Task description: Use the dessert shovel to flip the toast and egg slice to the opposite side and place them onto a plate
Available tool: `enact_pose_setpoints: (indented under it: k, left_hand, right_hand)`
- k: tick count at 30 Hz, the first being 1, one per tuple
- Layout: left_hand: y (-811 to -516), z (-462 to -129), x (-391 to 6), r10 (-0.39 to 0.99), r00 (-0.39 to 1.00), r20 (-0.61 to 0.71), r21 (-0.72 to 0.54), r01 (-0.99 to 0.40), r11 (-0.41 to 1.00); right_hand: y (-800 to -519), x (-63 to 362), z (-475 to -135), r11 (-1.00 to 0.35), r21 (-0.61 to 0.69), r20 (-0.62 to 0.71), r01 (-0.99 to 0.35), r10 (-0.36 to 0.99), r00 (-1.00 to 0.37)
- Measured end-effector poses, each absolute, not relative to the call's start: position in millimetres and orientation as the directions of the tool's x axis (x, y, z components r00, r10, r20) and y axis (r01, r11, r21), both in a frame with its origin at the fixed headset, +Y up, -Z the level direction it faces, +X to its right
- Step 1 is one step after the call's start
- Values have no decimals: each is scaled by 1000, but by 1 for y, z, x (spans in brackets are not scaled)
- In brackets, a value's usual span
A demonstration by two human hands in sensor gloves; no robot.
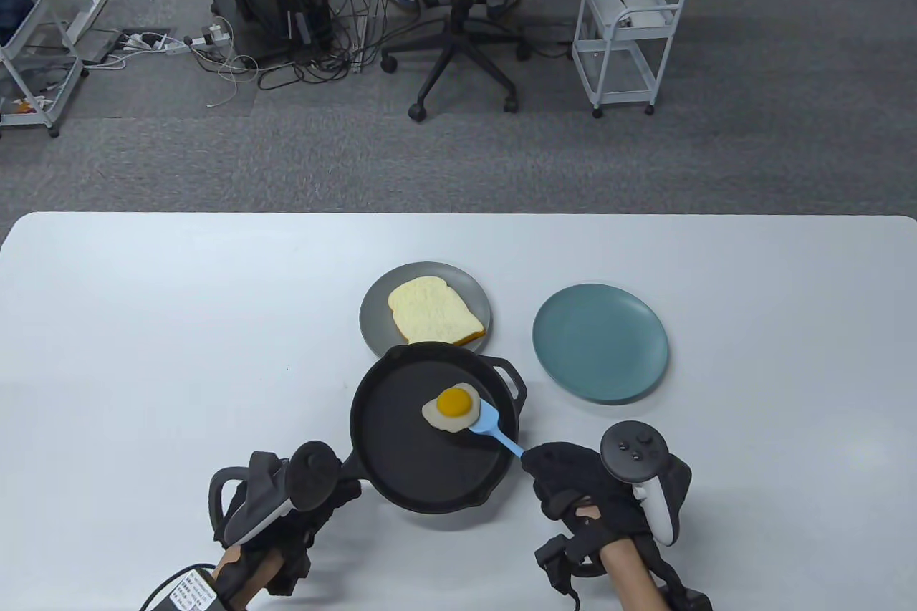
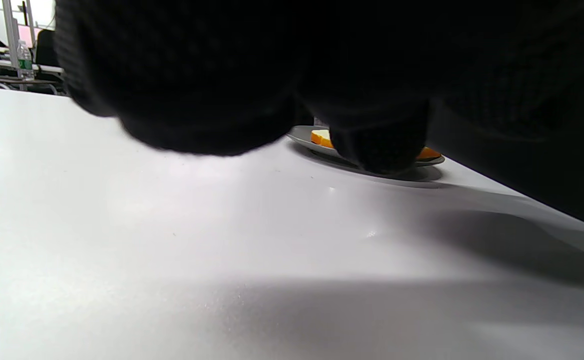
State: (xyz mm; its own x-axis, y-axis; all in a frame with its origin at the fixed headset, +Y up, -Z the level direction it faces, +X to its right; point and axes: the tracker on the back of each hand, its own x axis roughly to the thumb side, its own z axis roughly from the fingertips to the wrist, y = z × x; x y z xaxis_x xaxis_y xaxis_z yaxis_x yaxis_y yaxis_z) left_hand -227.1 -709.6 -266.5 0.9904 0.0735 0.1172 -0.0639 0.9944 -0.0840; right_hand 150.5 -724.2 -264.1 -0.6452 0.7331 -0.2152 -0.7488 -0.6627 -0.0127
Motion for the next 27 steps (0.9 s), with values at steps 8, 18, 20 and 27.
enact_pose_setpoints:
  k: [8, 18, 20, 27]
  left_hand:
    - [-713, -267, -226, 148, 982, 121, -114, -135, 984]
    - [-715, -268, -226, 164, 980, 114, -143, -147, 979]
    - [-714, -268, -227, 163, 979, 120, -132, -147, 980]
    - [-714, -267, -224, 143, 978, 154, -95, -130, 987]
  right_hand:
    - [-694, 99, -233, -910, -365, 117, -199, 168, -979]
    - [-694, 74, -227, -924, -373, 151, -90, 35, -988]
    - [-693, 77, -227, -923, -373, 144, -97, 46, -989]
    - [-694, 85, -231, -933, -330, 126, -145, 109, -986]
